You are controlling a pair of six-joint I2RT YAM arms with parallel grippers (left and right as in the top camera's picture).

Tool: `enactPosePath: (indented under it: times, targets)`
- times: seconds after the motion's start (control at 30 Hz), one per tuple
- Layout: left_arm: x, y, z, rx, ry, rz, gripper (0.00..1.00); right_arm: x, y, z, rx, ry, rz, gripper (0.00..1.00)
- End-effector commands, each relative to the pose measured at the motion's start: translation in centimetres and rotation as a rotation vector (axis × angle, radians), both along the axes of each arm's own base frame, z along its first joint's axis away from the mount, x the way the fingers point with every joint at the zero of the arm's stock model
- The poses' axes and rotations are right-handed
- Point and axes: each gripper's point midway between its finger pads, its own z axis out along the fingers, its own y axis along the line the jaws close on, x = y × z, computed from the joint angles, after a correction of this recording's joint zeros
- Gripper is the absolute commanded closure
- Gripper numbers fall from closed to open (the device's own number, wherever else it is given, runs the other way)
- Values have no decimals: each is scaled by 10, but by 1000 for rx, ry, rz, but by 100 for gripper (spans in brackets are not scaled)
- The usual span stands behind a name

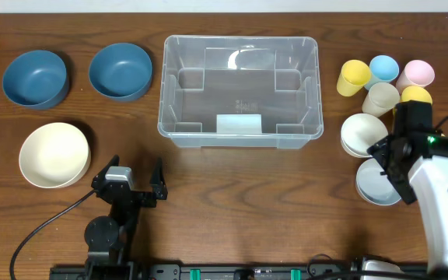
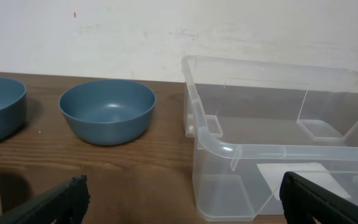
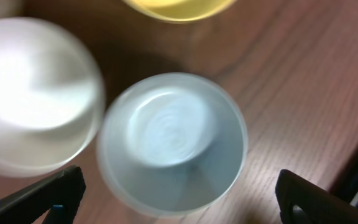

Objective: Pack container
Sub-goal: 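Move the right gripper to the small white bowl and grasp its rim, then lift the white bowl with the right gripper toward the container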

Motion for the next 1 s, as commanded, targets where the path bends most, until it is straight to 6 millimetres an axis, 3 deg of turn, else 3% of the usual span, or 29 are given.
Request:
enactPosePath:
  times: [0.0,0.2,0.37,0.5,0.63,0.7,0.83,0.97]
  targets:
    - [-1,-1,-15,-1,47,-5,2,-10,-11,-22,40,72,-86,1]
    - [-1,-1,-15,-1,47,-5,2,-10,-14,-62,132,105,-11,1]
    - [-1,-1,-15,-1,47,-5,2,-21,-10,-88,149,106,-1,7]
    - [-1,-1,-15,-1,47,-5,2,-30,-7,-100,153,116,1,27]
    - [-1,-1,-15,-1,47,-5,2,-31,-6,-101,156,117,1,74]
    - [-1,-1,-15,-1,47,-5,2,-32,-6,-101,157,120,1,85]
    - [-1,-1,-15,-1,47,-5,2,-35,-5,-101,162,132,0,98]
    - [-1,0,-15,-1,47,-5,2,-38,-3,-101,171,145,-1,99]
